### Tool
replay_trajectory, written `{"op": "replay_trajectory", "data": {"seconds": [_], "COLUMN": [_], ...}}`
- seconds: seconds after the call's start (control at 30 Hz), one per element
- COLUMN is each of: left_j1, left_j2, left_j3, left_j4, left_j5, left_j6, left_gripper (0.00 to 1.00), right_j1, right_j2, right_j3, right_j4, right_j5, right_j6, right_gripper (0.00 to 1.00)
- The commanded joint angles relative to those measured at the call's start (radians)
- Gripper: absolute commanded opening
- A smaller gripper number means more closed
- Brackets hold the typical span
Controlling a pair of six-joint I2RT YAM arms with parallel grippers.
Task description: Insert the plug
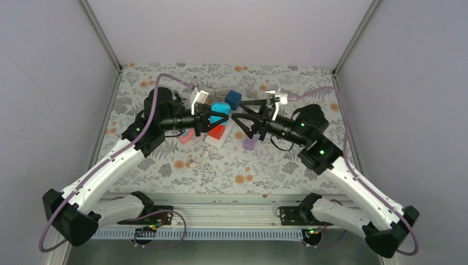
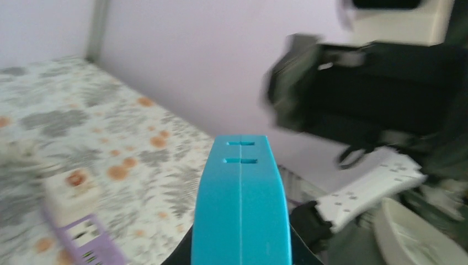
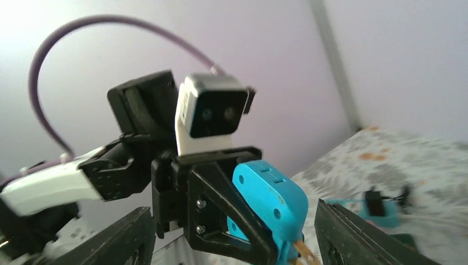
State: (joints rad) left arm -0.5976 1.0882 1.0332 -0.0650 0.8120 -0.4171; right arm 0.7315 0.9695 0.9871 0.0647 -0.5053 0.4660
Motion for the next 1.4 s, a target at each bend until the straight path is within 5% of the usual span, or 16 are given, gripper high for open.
{"op": "replay_trajectory", "data": {"seconds": [0.0, 0.27, 0.57, 1.0, 1.37], "left_j1": [0.001, -0.004, -0.021, -0.018, -0.021], "left_j2": [0.035, 0.192, 0.458, 0.721, 0.788], "left_j3": [0.084, 0.246, 0.402, 0.664, 0.682], "left_j4": [-0.313, -0.649, -0.879, -1.055, -1.064], "left_j5": [-0.283, -0.659, -0.853, -0.755, -0.727], "left_j6": [0.191, 0.2, 0.201, 0.264, 0.277], "left_gripper": [0.02, 0.02, 0.02, 0.02, 0.02], "right_j1": [-0.001, -0.001, -0.001, -0.074, -0.269], "right_j2": [-0.112, -0.19, -0.191, -0.037, -0.059], "right_j3": [-0.022, -0.045, -0.098, -0.145, -0.287], "right_j4": [-0.076, -0.343, -0.513, -0.533, -0.493], "right_j5": [0.313, 0.707, 0.85, 0.772, 0.643], "right_j6": [-0.013, 0.072, 0.177, 0.166, 0.155], "right_gripper": [0.78, 0.81, 0.83, 0.83, 0.86]}}
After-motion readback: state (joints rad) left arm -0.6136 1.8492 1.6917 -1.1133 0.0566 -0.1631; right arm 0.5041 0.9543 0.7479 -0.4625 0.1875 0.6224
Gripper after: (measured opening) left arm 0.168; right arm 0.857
